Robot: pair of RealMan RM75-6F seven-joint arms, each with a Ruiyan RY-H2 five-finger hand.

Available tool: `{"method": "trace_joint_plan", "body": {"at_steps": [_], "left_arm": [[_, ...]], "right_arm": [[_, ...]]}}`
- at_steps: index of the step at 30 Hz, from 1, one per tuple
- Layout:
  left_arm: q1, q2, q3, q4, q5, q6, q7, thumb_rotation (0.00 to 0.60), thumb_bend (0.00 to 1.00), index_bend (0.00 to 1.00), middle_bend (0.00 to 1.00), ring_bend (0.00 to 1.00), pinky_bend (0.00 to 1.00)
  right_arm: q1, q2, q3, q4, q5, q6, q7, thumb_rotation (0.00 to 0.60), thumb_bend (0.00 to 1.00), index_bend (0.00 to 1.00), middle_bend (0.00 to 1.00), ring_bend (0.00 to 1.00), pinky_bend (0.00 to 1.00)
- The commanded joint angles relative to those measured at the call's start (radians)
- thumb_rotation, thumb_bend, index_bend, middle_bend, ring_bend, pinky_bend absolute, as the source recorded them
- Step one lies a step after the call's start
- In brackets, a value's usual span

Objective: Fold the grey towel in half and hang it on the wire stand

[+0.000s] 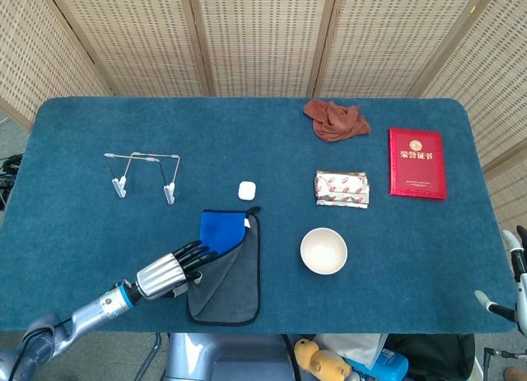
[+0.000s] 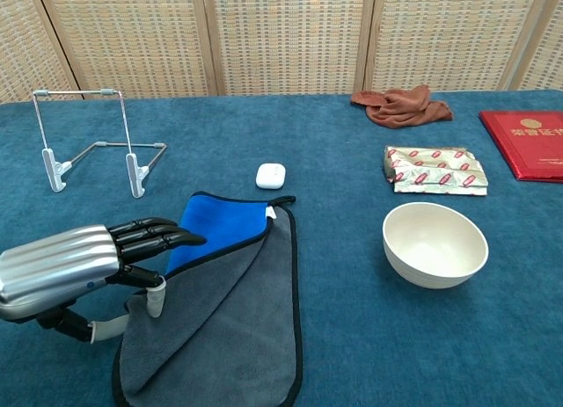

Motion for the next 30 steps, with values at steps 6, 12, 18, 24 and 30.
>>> {"method": "trace_joint_plan", "body": {"at_steps": [6, 12, 18, 24, 30], "left_arm": [[-0.029, 0.002, -0.008, -0.021, 0.021, 0.039, 0.05, 0.6, 0.44, 0.51, 0.0, 0.0, 0.03], [-0.086, 0.004, -0.032, -0.078, 0.04, 0.06, 0.121, 0.6, 0.44, 0.51, 0.0, 0.0, 0.02], [-0.165, 0.017, -0.047, -0.185, 0.072, 0.024, 0.219, 0.6, 0.44, 0.51, 0.0, 0.0, 0.02], [-0.22, 0.032, -0.038, -0.272, 0.103, -0.055, 0.308, 0.6, 0.44, 0.51, 0.0, 0.0, 0.02], [-0.243, 0.04, -0.028, -0.319, 0.13, -0.097, 0.386, 0.6, 0.43, 0.51, 0.0, 0.0, 0.03]], "right_arm": [[0.0, 0.001, -0.001, -0.002, -0.001, 0.0, 0.002, 0.6, 0.0, 0.05, 0.0, 0.0, 0.0], [-0.001, 0.003, -0.001, -0.003, -0.003, 0.002, 0.006, 0.6, 0.0, 0.05, 0.0, 0.0, 0.0], [-0.004, 0.007, -0.001, -0.005, -0.005, 0.006, 0.013, 0.6, 0.0, 0.05, 0.0, 0.0, 0.0], [-0.007, 0.013, 0.0, -0.006, -0.005, 0.011, 0.025, 0.6, 0.0, 0.05, 0.0, 0.0, 0.0], [-0.01, 0.018, 0.0, -0.005, -0.005, 0.014, 0.037, 0.6, 0.0, 0.05, 0.0, 0.0, 0.0]]}}
